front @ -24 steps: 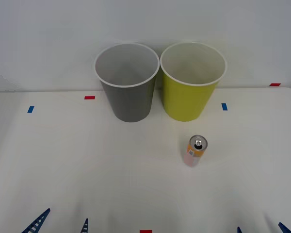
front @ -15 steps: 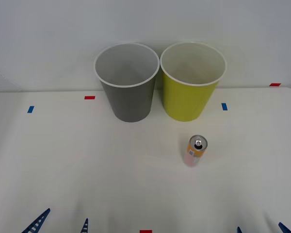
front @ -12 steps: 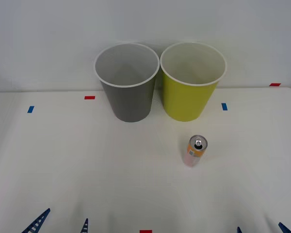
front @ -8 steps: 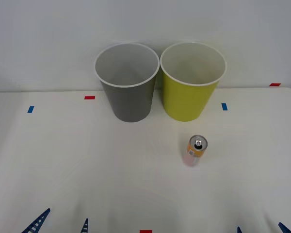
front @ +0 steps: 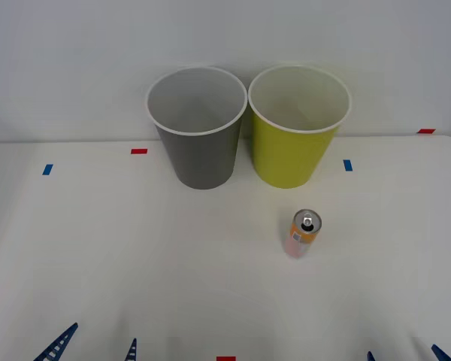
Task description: Put cans in the gray bin and PET bottles in the light green bin.
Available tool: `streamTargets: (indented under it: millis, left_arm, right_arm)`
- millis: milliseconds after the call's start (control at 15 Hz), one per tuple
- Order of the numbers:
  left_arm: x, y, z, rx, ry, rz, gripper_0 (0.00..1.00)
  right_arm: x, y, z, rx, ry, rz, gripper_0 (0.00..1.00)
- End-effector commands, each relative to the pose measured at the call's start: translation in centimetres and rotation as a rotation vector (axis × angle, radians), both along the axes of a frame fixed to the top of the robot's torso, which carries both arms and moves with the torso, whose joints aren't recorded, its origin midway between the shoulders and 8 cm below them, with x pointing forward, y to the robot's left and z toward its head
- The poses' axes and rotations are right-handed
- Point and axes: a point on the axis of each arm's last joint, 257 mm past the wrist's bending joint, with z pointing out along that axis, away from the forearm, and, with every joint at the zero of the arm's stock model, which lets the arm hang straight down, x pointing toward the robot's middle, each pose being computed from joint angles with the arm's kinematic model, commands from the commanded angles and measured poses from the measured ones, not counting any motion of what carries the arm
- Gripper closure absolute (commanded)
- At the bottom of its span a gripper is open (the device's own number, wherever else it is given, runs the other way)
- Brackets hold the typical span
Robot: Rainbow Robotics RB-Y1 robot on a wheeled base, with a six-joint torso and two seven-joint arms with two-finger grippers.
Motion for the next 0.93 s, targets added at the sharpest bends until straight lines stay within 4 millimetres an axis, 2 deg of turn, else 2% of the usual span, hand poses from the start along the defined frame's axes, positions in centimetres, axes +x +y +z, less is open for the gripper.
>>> streamTargets:
  millis: [67, 933]
  left_arm:
    - [0.00, 0.00, 0.00, 0.000, 0.000, 0.000, 0.00]
    - [0.00, 0.00, 0.00, 0.000, 0.000, 0.000, 0.00]
  right_arm:
    - [0.00, 0.00, 0.00, 0.000, 0.000, 0.000, 0.00]
    - [0.00, 0.00, 0.00, 0.000, 0.000, 0.000, 0.00]
